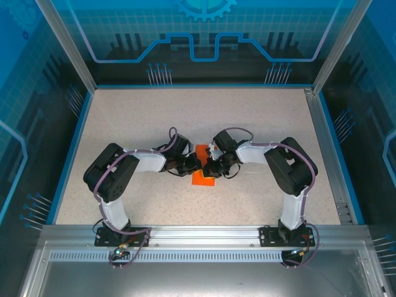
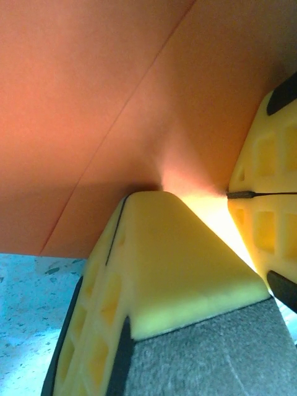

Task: Fold a paper plane with a square sheet of paper (pick it up from the middle)
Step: Fold the triangle a second time at the center of the table.

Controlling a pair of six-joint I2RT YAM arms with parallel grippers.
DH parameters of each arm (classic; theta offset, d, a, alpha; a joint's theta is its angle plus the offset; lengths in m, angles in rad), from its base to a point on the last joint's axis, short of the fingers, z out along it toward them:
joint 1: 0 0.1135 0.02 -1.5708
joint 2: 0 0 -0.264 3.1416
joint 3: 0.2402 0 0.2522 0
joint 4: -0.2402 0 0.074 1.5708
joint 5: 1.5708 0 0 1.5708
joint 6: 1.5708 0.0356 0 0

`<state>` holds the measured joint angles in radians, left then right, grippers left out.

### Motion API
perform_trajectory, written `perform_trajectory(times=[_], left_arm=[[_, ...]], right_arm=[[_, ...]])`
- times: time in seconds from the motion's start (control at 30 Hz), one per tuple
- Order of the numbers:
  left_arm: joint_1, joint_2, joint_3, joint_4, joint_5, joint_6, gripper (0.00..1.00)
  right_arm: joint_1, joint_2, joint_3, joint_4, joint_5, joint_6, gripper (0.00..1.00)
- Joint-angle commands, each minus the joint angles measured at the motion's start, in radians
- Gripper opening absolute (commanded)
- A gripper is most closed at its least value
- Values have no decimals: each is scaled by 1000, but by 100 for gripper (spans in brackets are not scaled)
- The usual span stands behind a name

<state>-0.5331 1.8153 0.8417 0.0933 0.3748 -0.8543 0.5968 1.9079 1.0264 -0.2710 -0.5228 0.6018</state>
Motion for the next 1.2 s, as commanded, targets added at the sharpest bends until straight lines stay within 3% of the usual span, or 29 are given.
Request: perform_trajectory(times=[0.0,0.17,0.7,0.97,1.17], left_arm=[[-5,38,-8,-62,-49,20,7],[-5,38,-10,-66,-54,16,7],[-5,32,-8,-79,-63,21,7],[-4,12,-9,-49,-36,4,9],[-5,-12,21,-71,-34,11,9]], right_arm=[[6,3,-44,-52,10,-18,6],[-4,-62,-76,-30,-47,-9,8],[-24,-150,-292,63,-33,31,11],[-74,-239,-260,29,55,52,14],[-103,-213,-178,63,104,101,21]])
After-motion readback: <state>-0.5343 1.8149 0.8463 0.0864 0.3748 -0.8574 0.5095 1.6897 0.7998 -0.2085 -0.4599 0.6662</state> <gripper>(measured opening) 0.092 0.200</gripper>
